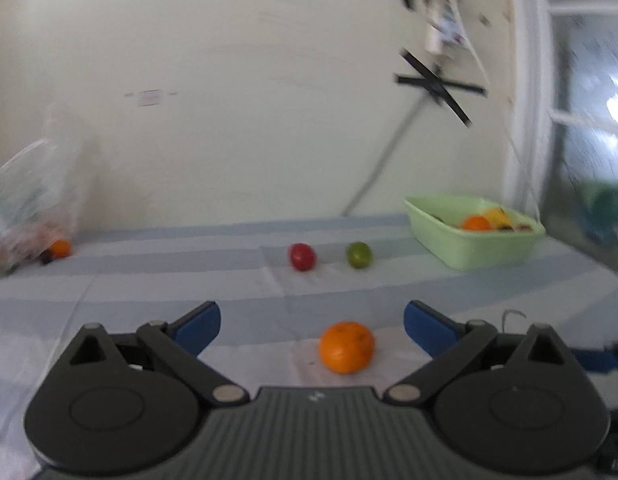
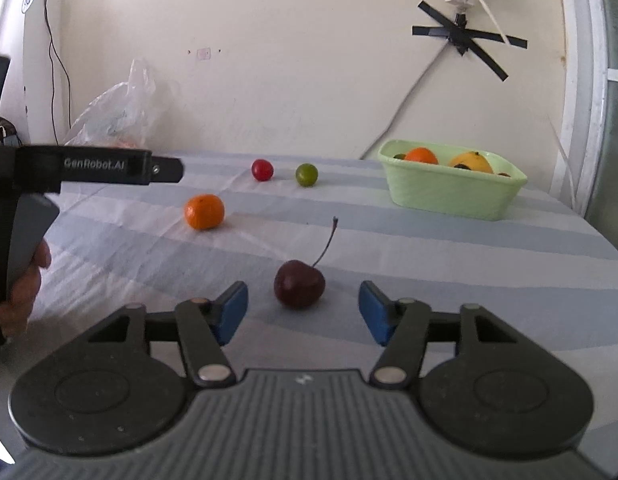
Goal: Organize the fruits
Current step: 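Grasp the mandarin with the left tool while the right tool grasps the dark stemmed cherry, then carry the mandarin and cherry into the green basin and open both tools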
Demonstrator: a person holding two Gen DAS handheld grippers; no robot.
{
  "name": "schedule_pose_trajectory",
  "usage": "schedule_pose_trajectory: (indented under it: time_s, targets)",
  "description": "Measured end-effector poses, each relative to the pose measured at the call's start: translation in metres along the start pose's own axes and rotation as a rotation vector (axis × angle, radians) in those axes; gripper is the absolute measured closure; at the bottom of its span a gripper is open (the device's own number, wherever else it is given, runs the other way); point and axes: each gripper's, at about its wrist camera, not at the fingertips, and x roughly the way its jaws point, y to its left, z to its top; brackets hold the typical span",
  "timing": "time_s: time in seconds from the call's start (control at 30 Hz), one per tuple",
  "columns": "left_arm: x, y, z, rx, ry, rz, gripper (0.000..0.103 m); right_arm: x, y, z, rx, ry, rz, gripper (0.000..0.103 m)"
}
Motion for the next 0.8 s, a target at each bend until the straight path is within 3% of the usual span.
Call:
schedule_pose_trajectory:
  time_s: [0.07, 0.13, 0.27, 0.33, 0.57, 0.8]
  targets:
    - [0.011, -0.008, 0.001, 0.058, 0.046, -0.016, 0.016, 0.005, -0.003, 0.003, -0.003, 0.021, 0.009, 0.048]
    - [0.023, -0.014, -0.001, 0.083, 0.101, -0.031, 0.031, 0.008, -0.005, 0.005, 0.002, 0.041, 0.032, 0.052]
    - [0.042, -0.018, -0.004, 0.074, 0.184, -0.062, 0.044, 0.016, -0.007, 0.007, -0.018, 0.066, 0.053, 0.061]
    - [0.045, -0.017, -0.005, 0.060, 0.207, -0.074, 0.064, 0.018, -0.007, 0.008, -0.018, 0.073, 0.075, 0.068]
    - [0.050, -0.015, 0.023, -0.050, 0.199, -0.189, 0.065, 0.014, -0.029, 0.021, 0.009, 0.018, 0.071, 0.070]
    - [0.093, -0.060, 0.093, -0.050, 0.119, -0.360, 0.065, 0.024, -0.088, 0.067, 0.059, -0.126, -0.060, 0.070]
